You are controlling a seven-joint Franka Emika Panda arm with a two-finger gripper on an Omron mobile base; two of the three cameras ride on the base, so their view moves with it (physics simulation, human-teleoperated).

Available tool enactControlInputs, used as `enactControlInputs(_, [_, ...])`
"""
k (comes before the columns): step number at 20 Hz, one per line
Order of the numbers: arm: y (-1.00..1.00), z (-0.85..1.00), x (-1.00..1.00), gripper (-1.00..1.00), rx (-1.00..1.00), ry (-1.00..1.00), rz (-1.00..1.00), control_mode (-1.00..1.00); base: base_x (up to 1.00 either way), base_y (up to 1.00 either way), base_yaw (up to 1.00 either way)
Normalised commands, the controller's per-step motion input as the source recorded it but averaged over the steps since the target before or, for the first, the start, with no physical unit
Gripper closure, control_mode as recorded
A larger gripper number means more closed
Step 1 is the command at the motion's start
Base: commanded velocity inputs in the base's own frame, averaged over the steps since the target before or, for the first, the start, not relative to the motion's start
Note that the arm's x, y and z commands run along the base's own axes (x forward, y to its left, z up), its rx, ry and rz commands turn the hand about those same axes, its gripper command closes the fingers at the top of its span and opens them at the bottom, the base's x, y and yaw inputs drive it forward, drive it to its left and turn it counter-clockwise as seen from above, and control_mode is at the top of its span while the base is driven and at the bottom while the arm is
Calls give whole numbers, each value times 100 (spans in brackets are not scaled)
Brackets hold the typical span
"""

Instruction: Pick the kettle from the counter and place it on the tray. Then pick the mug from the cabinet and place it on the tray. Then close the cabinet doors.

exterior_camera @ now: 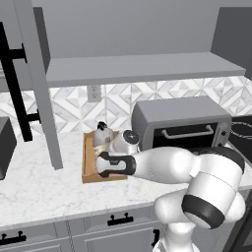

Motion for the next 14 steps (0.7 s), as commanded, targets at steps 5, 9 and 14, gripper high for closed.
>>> enactControlInputs(5, [0, -33, 5, 100, 0, 0, 0, -100, 0, 0, 0])
enactControlInputs(9, [0, -15, 16, 100, 0, 0, 3, -100, 0, 0, 0])
enactControlInputs(14, [-3, -6, 9, 100, 0, 1, 1, -100, 0, 0, 0])
